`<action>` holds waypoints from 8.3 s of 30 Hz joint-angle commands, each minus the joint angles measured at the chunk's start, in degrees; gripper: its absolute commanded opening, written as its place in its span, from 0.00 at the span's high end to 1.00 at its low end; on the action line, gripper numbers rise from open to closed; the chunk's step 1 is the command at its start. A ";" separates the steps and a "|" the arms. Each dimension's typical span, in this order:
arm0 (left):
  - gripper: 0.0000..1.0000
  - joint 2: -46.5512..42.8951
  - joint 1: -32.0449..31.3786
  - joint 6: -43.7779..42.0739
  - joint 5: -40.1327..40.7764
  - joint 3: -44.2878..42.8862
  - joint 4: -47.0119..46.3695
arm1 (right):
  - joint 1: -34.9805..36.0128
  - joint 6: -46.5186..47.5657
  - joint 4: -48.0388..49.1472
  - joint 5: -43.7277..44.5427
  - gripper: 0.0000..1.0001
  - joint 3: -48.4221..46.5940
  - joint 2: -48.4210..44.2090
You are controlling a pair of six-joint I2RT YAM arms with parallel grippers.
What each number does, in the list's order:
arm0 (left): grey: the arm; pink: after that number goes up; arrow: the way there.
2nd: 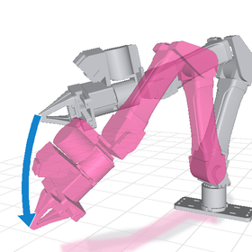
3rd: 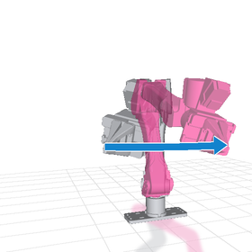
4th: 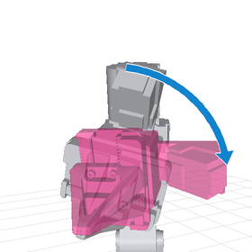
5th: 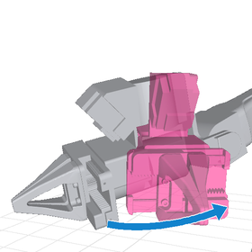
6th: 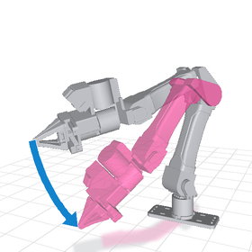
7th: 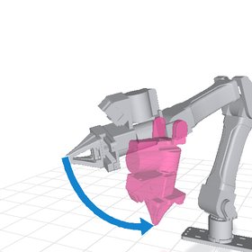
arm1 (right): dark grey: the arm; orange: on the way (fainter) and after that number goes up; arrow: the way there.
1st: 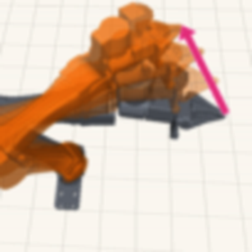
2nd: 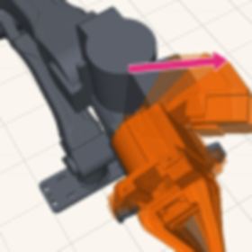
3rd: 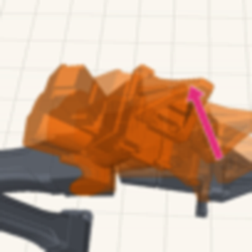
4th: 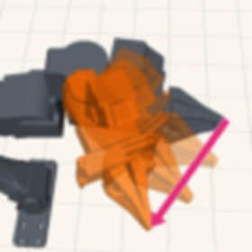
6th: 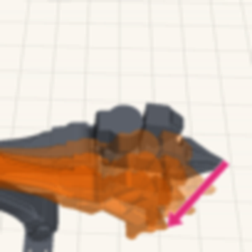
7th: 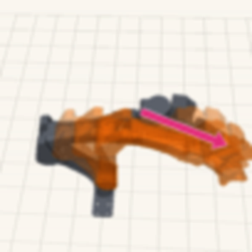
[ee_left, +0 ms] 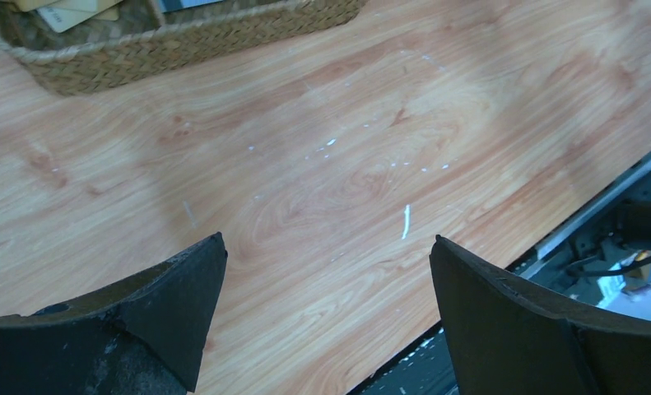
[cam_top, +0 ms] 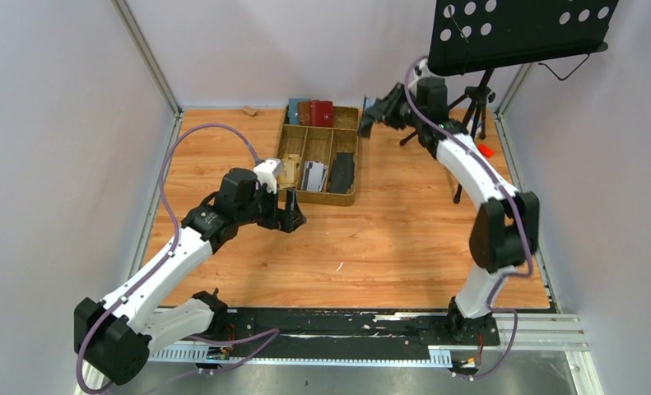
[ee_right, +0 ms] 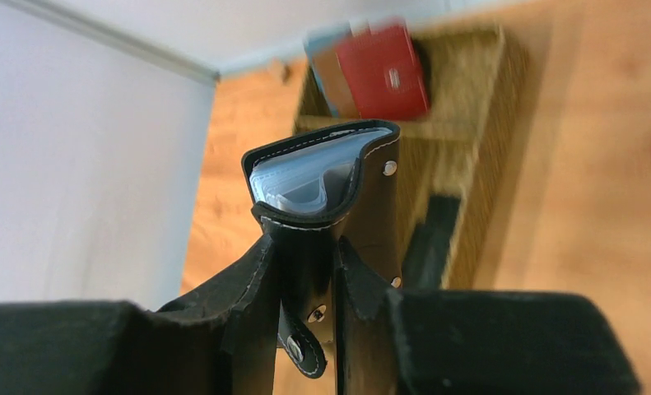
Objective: Take the credit cards out of the card holder
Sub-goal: Place the card holder at the center of the board, then open the card holder at the center of the board.
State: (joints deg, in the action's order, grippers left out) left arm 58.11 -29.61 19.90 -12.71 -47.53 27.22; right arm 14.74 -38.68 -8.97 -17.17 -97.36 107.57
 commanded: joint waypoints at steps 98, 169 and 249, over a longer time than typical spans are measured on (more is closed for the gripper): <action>0.05 13.98 -22.95 34.57 10.14 4.95 -27.56 | 8.02 13.37 -29.67 -26.40 0.94 44.79 -37.93; 1.00 15.89 -20.94 35.86 2.16 3.98 -30.64 | 8.55 18.87 -25.12 -16.14 0.47 51.15 -26.81; 0.51 16.79 -19.00 39.90 1.70 13.14 -23.19 | 28.05 15.42 -19.71 -8.83 0.95 41.97 -10.01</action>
State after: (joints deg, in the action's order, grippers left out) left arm 75.22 -48.66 57.95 -8.82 -35.09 9.21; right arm 42.37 -22.37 -30.41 -25.21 -53.32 97.01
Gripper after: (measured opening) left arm 0.479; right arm 0.065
